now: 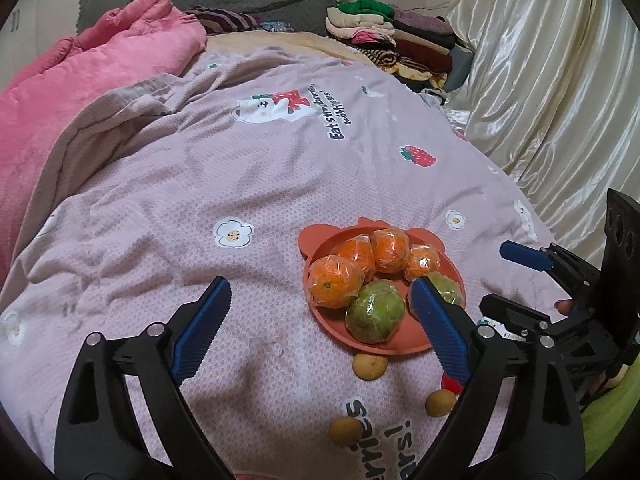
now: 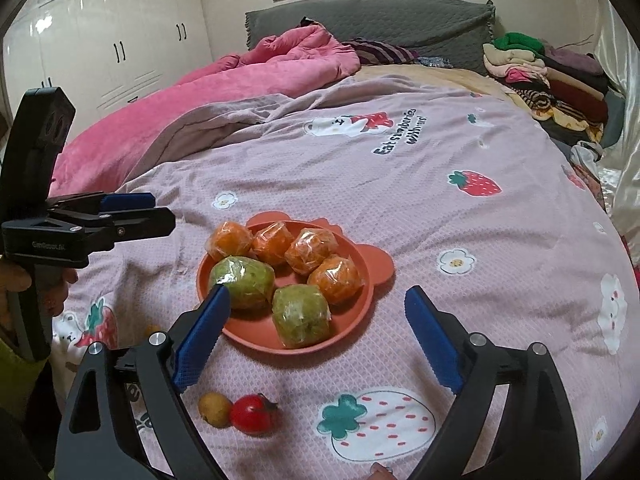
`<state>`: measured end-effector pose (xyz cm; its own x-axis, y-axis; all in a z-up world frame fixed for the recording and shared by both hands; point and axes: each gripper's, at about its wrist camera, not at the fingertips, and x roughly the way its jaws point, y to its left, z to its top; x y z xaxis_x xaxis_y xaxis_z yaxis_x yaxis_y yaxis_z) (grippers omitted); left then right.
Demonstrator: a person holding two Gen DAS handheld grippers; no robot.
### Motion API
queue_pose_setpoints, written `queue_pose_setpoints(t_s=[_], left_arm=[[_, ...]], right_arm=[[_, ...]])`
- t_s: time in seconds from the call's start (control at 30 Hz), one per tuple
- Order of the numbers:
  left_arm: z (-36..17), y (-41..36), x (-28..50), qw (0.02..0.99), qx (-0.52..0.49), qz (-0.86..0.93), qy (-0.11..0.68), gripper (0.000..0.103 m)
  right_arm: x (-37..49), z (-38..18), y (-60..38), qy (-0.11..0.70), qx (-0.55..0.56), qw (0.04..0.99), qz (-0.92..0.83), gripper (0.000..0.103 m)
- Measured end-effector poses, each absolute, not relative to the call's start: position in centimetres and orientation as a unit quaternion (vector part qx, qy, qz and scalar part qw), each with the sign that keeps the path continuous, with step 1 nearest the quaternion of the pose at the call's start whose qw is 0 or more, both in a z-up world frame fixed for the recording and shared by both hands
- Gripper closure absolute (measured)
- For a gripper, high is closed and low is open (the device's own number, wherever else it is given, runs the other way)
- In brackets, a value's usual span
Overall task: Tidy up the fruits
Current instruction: 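Withdraw both open grippers from the plate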
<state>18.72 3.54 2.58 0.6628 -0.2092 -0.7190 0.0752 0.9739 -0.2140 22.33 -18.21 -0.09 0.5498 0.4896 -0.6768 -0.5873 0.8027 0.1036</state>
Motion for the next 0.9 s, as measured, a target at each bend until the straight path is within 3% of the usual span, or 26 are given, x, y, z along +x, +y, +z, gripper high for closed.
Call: queue_pose_setpoints(t_s=[0.9], left_arm=[[2.1, 2.9, 15.3, 0.911, -0.081, -0.069, 0.398, 0.010]], right_arm=[[19.9, -0.4, -20.2, 0.367, -0.072, 0.879, 0.296, 0.013]])
